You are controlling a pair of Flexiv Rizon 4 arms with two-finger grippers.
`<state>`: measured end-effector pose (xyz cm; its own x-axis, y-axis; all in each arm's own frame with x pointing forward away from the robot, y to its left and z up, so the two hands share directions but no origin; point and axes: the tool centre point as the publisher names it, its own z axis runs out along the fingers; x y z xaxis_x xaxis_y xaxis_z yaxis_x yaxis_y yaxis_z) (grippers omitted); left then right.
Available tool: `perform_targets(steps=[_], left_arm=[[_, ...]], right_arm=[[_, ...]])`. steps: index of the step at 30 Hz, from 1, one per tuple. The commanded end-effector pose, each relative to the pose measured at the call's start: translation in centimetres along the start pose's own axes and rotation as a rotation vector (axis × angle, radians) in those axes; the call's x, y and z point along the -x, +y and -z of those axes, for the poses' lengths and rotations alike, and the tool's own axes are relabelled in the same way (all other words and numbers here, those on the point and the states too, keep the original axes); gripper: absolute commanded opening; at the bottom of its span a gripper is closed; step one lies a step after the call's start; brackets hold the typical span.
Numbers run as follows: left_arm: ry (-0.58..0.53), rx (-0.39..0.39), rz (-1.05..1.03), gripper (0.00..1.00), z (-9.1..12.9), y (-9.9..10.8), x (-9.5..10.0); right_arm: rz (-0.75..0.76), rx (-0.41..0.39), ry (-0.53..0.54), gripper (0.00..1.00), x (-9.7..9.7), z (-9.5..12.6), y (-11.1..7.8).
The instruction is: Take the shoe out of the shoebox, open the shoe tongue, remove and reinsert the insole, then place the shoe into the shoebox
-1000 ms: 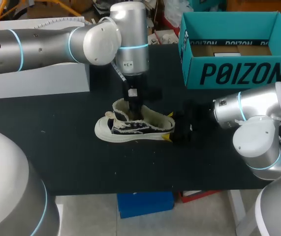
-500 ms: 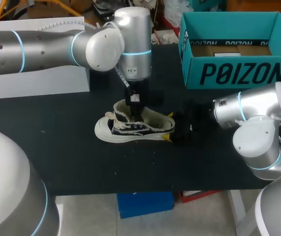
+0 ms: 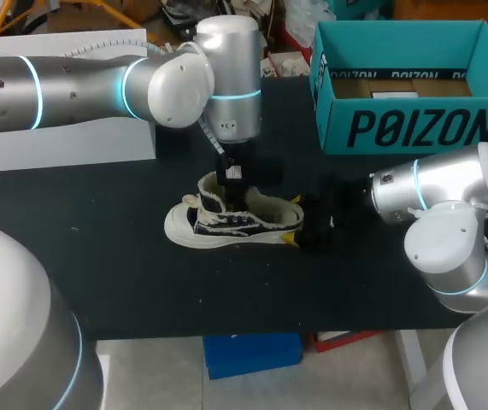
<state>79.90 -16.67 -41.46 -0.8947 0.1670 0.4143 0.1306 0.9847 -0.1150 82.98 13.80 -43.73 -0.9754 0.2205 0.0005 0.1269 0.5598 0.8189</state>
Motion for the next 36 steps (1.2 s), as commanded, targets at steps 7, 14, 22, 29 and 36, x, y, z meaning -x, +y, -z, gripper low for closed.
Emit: perform_targets(steps=[7, 14, 22, 29, 36], left_arm=[[-0.053, 0.035, 0.007, 0.4, -0.9, -0.2, 0.2], [-0.184, 0.151, 0.065, 0.38, -1.4, 0.0, 0.8], [-0.397, 0.255, 0.142, 0.35, -2.3, 1.3, 1.6], [-0.577, 0.32, 0.147, 0.36, -2.5, 3.1, 2.9], [-0.768, 0.354, 0.14, 0.31, -2.4, 4.8, 4.8]], right_arm=[[-0.002, -0.003, -0.001, 0.0, 0.2, -0.3, -0.2], [-0.002, -0.003, -0.001, 0.0, 0.2, -0.3, -0.2], [-0.002, -0.003, -0.001, 0.0, 0.2, -0.3, -0.2], [-0.002, -0.003, -0.001, 0.0, 0.2, -0.3, -0.2], [-0.002, -0.003, -0.001, 0.0, 0.2, -0.3, -0.2]])
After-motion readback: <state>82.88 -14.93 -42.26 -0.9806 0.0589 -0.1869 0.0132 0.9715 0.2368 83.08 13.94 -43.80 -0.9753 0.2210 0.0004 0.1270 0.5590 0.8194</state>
